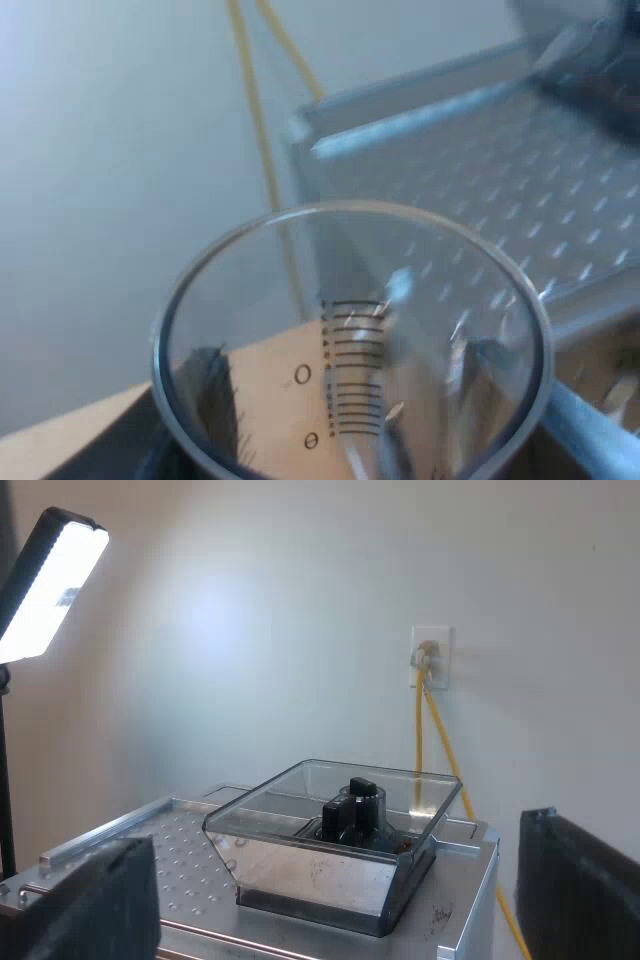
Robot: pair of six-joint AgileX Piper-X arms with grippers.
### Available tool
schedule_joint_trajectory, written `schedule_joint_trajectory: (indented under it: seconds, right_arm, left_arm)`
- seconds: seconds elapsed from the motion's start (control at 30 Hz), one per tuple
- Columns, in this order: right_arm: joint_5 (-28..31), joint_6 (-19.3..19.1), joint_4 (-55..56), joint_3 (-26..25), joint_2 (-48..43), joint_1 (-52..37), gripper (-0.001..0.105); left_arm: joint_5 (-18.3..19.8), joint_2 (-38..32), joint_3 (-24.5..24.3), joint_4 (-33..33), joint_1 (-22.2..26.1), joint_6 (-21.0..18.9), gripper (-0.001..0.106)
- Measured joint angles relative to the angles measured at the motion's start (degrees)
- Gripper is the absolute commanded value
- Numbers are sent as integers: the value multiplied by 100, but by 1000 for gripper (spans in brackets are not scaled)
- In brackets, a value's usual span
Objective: Pour the beans into the coffee machine
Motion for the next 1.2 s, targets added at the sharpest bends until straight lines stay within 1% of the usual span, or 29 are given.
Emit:
schedule_joint_trajectory:
  seconds: [0.03, 0.07, 0.13, 0.17, 0.23, 0.27, 0.4, 0.53, 0.63, 0.87, 0.9, 1.07, 1.13, 1.2]
  right_arm:
    - [0, 2, 0, 0, 0, 0, 77]
    - [0, 2, 0, 0, 0, 0, 77]
    - [0, 2, 0, 0, 0, 0, 77]
    - [0, 2, 0, 0, 0, 0, 77]
    - [0, 2, 0, 0, 0, 0, 77]
    - [0, 2, 0, 0, 0, 0, 77]
    - [0, 2, 0, 0, 0, 0, 77]
    - [0, 2, 0, 0, 0, 0, 77]
    - [0, 2, 0, 0, 0, 0, 77]
    - [0, 2, 0, 0, 0, 0, 77]
    - [0, 2, 0, 0, 0, 0, 77]
    - [0, 2, 0, 0, 0, 0, 77]
    - [0, 2, 0, 0, 0, 0, 77]
    - [0, 2, 0, 0, 0, 0, 77]
  left_arm:
    - [15, 235, -164, -22, -74, 0, 6]
    - [15, 322, -267, -25, -101, 0, 6]
    - [13, 853, -703, -22, -181, 0, 6]
    - [13, 994, -816, -22, -200, 0, 6]
    - [13, 1419, -1201, -22, -280, 0, 6]
    - [13, 1487, -1267, -22, -295, 0, 6]
    - [13, 2181, -2196, -18, -516, 0, 6]
    - [-19, 2733, -2938, -66, -784, 0, 6]
    - [-47, 3074, -3302, -81, -931, 0, 6]
    - [-89, 3462, -3654, -79, -1090, 0, 6]
    - [-182, 3997, -4197, -86, -1274, 0, 6]
    - [-300, 4403, -4606, -46, -1418, 0, 6]
    - [-323, 4715, -4980, -45, -1428, 0, 6]
    - [-353, 4887, -5141, -71, -1428, 0, 6]
